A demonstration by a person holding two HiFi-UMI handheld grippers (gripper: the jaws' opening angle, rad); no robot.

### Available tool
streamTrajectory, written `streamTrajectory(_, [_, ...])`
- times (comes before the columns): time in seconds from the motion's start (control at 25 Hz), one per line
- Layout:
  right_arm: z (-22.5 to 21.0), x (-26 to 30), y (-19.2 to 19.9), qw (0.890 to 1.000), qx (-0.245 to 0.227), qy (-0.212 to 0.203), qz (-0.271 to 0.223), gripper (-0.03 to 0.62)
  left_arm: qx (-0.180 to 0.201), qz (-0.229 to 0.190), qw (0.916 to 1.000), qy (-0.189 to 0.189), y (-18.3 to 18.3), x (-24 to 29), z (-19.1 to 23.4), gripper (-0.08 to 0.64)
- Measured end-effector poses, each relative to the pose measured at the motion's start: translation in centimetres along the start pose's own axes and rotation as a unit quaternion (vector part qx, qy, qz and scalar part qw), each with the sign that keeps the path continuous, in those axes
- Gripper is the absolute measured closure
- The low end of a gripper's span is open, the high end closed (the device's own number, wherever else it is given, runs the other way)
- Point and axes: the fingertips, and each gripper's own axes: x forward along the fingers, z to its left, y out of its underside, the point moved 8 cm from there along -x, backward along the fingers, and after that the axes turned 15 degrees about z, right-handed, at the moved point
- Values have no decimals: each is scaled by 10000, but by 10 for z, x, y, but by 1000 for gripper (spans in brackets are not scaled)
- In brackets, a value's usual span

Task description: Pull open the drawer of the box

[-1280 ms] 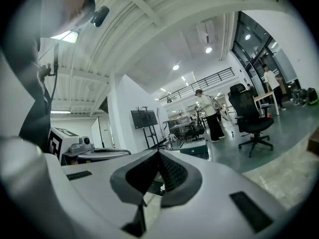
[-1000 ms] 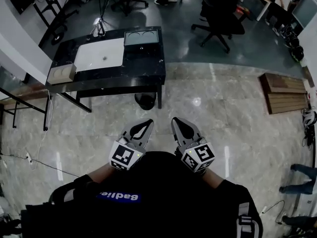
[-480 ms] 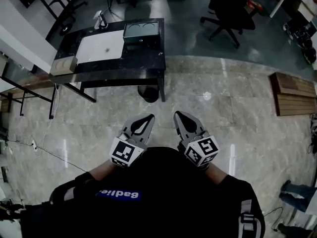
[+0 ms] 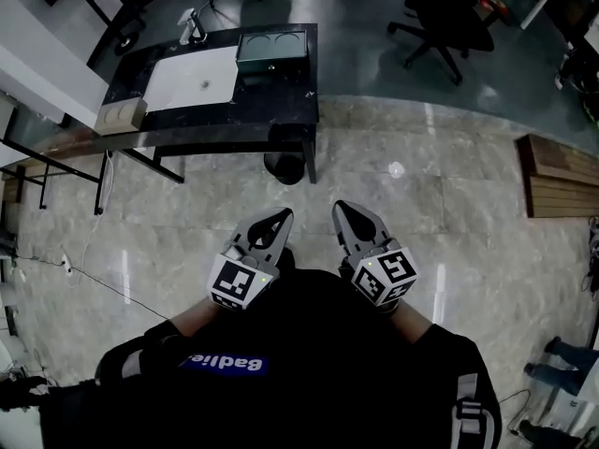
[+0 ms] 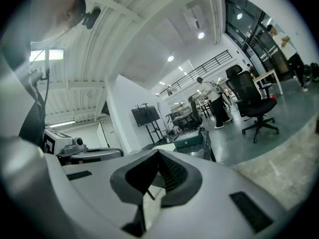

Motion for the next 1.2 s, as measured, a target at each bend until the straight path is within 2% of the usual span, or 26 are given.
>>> streamTrajectory(0.36, [-14,53,-39,9986,85,516,-53,592,-24,-270,9986,444,-17,33,74,569])
streamTrajectory(0.64, [-13,121,-79,9959,218,869,119,592,-355,-399,9953,810,-26,51,160,569])
streamTrajectory(0.88, [-15,168,-100,9932,279,1107,245,592,-517,-326,9917,1127,-27,71,213,569])
streamTrajectory(1.0, [-22,185,-106,9925,302,1135,351,592,-551,-351,9909,1179,-30,79,229,569])
streamTrajectory(1.2, [-43,210,-122,9931,373,1049,374,592,-615,-379,9922,1013,-42,97,253,569])
